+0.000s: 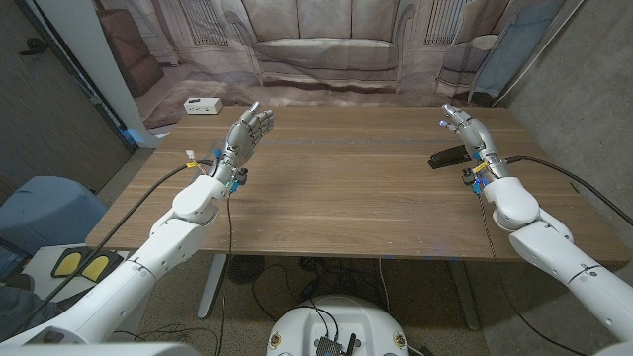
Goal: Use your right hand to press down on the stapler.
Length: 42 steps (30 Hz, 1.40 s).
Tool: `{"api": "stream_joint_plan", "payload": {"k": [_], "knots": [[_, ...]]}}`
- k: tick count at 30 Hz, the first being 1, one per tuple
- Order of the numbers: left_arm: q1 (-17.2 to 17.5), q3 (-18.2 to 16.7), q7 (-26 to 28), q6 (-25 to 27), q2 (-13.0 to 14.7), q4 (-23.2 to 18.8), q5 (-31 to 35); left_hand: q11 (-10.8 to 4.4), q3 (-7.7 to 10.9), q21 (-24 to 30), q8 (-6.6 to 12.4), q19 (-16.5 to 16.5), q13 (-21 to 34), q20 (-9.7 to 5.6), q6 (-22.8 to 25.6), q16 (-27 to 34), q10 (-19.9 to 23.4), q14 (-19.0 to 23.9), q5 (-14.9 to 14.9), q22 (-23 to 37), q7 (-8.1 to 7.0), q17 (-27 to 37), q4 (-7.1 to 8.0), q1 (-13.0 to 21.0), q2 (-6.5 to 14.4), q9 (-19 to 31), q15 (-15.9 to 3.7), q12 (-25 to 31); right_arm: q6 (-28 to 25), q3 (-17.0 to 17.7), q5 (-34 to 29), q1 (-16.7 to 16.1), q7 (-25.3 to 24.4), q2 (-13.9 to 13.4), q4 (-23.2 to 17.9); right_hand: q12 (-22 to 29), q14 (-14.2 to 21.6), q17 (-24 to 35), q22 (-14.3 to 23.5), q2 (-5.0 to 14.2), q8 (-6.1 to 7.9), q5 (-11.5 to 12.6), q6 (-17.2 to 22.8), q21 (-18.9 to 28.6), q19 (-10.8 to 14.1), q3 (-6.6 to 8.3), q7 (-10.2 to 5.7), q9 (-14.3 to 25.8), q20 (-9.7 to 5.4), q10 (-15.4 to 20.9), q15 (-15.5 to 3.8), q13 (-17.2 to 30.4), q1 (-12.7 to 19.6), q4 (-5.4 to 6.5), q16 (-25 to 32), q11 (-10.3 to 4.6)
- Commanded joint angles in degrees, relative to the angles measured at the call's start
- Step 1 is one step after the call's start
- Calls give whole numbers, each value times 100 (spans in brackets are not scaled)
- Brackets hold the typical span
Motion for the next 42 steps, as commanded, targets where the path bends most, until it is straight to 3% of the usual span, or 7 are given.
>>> {"api": "stream_joint_plan", "payload": {"k": [1,12,23,42], "knots": [[21,-50,13,-23,38,-8,14,3,8,-36,-21,25,12,11,57,9,36,74,-5,9,1,29,-20,75,9,19,-5,-12,-105,39,-97,83,-26,-92,103,48,114,-1,10,13,47,24,43,20,129,-23,-5,10,-2,134,-10,24,66,-20,44,-1],[20,-35,45,-19,15,0,41,5,5,-58,-17,39,13,19,94,6,57,97,-6,10,4,30,-24,77,12,19,-19,-18,-86,48,-251,176,-169,-115,312,50,230,1,10,19,74,30,120,39,233,-28,-30,11,-9,164,-51,26,79,-26,79,-35],[6,-42,112,-1,29,-64,112,6,2,-83,-26,43,14,22,99,0,82,110,-7,10,-4,30,-28,78,15,20,-17,-21,-283,75,-548,182,-337,-312,281,51,244,-2,10,12,118,39,250,31,257,-30,-70,13,-37,182,-60,28,107,-43,71,-45],[52,-20,177,39,9,-130,142,12,-2,-129,-28,42,15,31,135,-9,104,131,-8,12,-15,30,-34,83,23,20,-26,-35,-528,128,-1027,98,-838,-419,278,55,284,-4,9,-8,106,57,273,21,311,-43,-148,14,-65,224,-121,30,136,-61,66,-138]]}}
